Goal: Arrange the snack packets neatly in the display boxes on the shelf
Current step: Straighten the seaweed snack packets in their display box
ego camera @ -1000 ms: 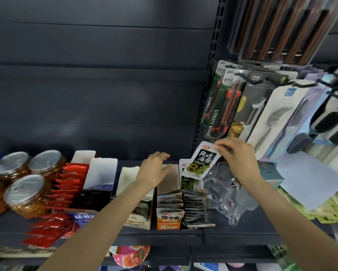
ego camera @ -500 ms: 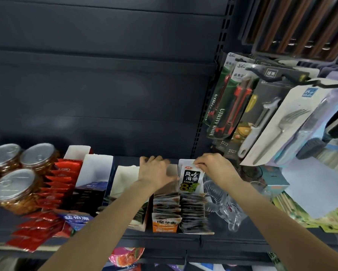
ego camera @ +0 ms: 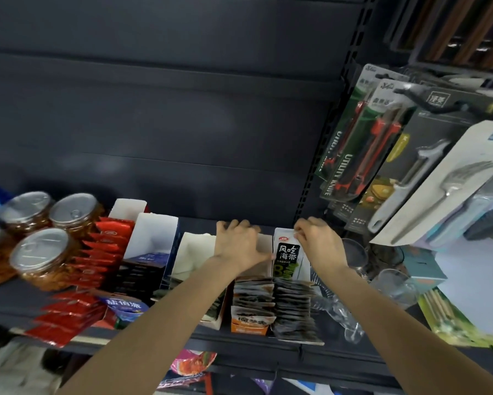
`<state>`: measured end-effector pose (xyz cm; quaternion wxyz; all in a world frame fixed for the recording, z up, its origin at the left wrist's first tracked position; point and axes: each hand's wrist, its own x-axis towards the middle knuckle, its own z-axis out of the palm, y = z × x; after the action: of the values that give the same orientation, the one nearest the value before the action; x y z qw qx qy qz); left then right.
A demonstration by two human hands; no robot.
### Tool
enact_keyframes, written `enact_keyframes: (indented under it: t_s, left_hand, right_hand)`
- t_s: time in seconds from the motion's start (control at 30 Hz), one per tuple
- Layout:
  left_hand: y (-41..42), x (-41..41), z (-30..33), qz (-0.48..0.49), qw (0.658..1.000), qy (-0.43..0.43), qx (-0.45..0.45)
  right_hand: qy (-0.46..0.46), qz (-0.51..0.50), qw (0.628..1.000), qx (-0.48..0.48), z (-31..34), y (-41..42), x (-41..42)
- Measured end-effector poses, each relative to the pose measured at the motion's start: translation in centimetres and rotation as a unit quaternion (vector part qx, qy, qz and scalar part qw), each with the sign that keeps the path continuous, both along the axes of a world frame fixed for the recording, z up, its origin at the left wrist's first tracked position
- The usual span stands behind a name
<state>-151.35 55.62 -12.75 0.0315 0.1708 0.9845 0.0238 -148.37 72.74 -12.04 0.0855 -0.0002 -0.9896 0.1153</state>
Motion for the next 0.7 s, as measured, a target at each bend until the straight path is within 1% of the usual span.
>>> enact_keyframes:
  t_s: [0.1, 0.23, 0.3, 0.4, 0.47, 0.57, 0.7]
  left_hand:
    - [0.0, 0.4, 0.3, 0.007, 1.0, 0.016, 0.003]
    - [-0.4, 1.0, 0.7, 0.002, 1.0, 0.017, 0.005]
    - [-0.9, 1.2, 0.9, -0.01, 1.0, 0.012, 0.012]
    - [-2.1, 1.7, 1.1, -0.031, 0.998, -0.004, 0.048]
    - [-2.9, 2.2, 1.4, -0.051, 0.996, -0.021, 0.065]
    - [-4.2, 2.9, 1.8, -0.062, 0.996, -0.011, 0.064]
    - [-5.0, 3.6, 2.0, -0.046, 0.998, -0.007, 0.05]
  right_hand:
    - [0.016, 0.002, 1.0, -0.006, -0.5, -0.3, 0.2]
    - [-0.005, 0.002, 1.0, -0.006, -0.2, -0.3, 0.3]
    - [-0.011, 0.013, 0.999, -0.041, 0.3, 0.0, 0.6]
    - [-0.015, 0.036, 0.992, -0.123, 1.0, 0.4, 1.7]
    - [-0.063, 0.061, 0.985, -0.15, 1.3, 0.7, 2.6]
    - [-0.152, 0.083, 0.973, -0.151, 1.8, 0.7, 4.1]
    - [-0.176, 0.085, 0.973, -0.124, 1.9, 0.8, 4.9]
